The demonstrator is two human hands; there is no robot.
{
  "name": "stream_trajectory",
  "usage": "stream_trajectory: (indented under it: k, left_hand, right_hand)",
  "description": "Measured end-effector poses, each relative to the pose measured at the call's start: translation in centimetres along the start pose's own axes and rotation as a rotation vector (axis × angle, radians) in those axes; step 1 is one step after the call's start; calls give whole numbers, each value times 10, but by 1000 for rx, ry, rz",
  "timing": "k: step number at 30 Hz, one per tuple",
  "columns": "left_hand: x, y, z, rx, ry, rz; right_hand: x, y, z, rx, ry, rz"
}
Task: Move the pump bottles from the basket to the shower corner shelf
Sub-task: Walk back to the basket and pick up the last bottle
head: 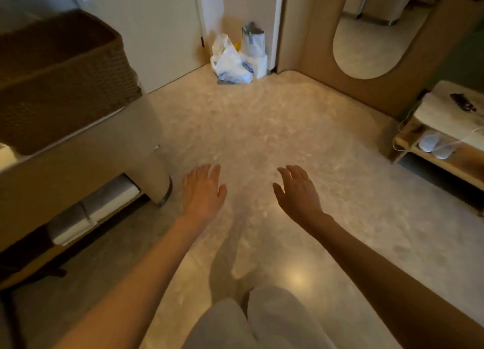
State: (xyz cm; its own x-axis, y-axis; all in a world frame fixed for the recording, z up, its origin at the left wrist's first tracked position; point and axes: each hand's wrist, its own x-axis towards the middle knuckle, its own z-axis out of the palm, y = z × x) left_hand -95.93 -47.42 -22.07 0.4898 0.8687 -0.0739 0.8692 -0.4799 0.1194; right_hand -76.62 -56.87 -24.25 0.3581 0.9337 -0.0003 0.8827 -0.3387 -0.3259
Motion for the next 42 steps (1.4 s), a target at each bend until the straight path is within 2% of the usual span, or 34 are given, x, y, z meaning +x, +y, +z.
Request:
stream_trajectory:
  k: [8,16,24,28,33,36,42]
  left_hand:
    - [135,-37,-31,39,-39,-151]
    - [280,-102,-107,92,229,-245]
    - [371,-183,-196,222,510,-387]
    - [412,-225,-216,218,592,-580]
    - [443,-259,-226,190,519,-861]
    - [443,-272,-228,173,488,-1040]
    - [419,-297,-218,155,413,-1288]
  right_hand:
    - [178,-35,-4,24,-85,-202]
    - [367,-105,-50,28,26,-353]
    - [531,-189,-89,52,88,-617]
    - [611,-238,-96,77,77,-778]
    - [680,-299,-97,144,27,-999]
    - [705,-339,-92,174,-40,-1162]
    - [707,-425,-63,304,-185,-1431]
